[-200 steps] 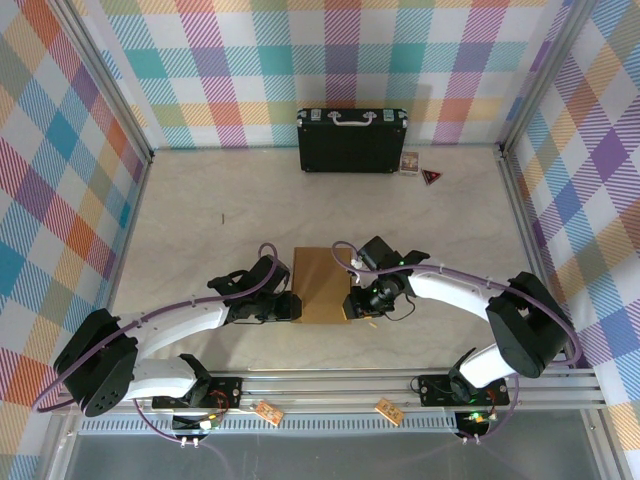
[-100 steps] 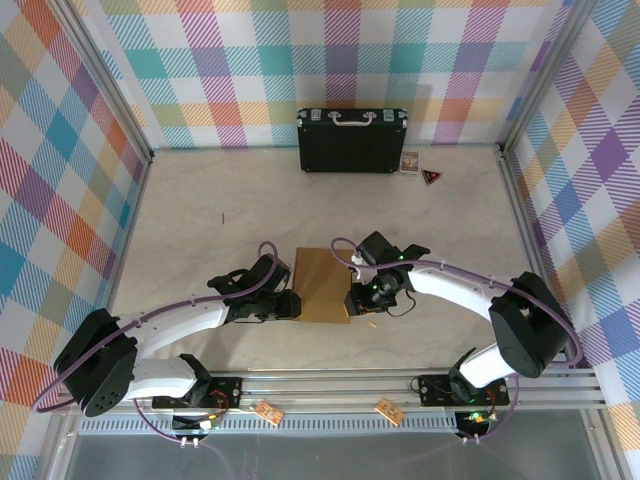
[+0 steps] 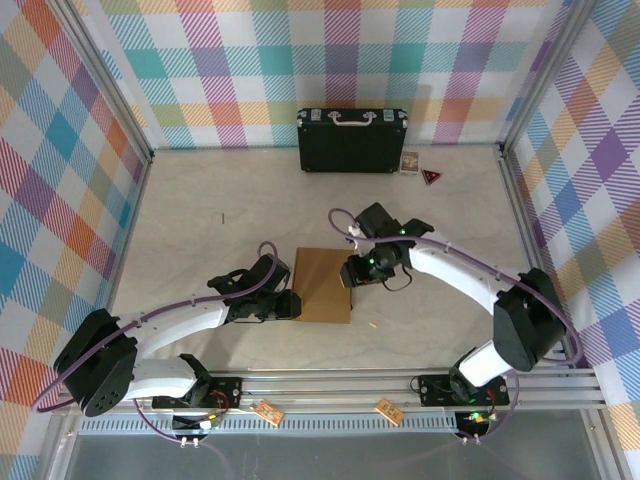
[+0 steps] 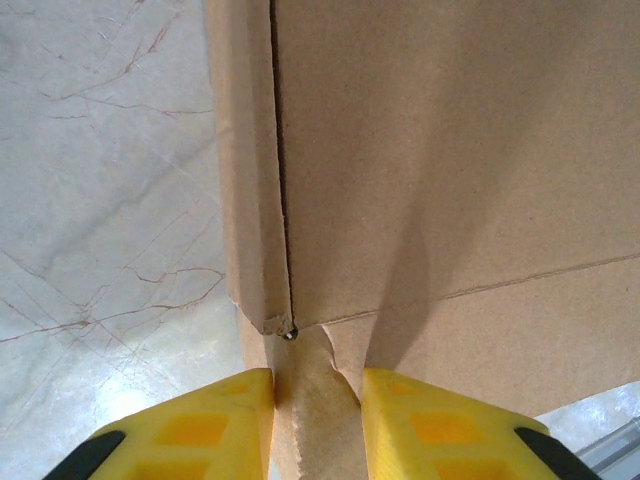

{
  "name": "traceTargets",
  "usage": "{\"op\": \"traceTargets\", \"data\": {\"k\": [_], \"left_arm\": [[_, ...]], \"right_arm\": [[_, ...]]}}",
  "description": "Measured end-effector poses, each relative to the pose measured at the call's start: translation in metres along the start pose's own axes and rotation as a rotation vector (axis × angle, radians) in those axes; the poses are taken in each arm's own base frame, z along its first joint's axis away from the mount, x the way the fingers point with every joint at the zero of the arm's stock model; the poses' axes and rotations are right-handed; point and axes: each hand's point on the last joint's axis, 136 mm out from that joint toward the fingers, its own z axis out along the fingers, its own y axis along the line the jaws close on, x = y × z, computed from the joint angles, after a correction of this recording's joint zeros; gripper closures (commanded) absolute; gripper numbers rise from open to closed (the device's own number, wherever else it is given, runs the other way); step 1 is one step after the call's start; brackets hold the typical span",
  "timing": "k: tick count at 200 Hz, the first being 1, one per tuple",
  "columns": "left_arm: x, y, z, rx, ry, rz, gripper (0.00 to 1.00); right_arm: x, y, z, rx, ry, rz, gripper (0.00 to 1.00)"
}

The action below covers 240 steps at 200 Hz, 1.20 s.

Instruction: Fold the paper box

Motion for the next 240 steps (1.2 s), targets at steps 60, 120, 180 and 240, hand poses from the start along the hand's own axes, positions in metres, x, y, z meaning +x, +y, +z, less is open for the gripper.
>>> {"op": "traceTargets", "data": {"k": [60,120,180,240], "left_arm": [[0.0,0.0,0.0,0.0,0.0,0.0,0.71],[0.0,0.0,0.0,0.0,0.001,-0.001,0.7],[0.0,0.0,0.0,0.001,0.003,-0.001,0.71],[0.0,0.001,0.006,-0.008,0.01,-0.003,0.71]], "right_arm": [[-0.023,-0.023,0.038,0.098,0.063,-0.004,0.49],[-0.021,-0.027,0.053,0.093,0.106,0.015,0.5],[-0.023,-0.026,0.055,0.074,0.112,0.022,0.52],[-0.023,-0.024,0.056,0.06,0.113,0.028,0.53]]}}
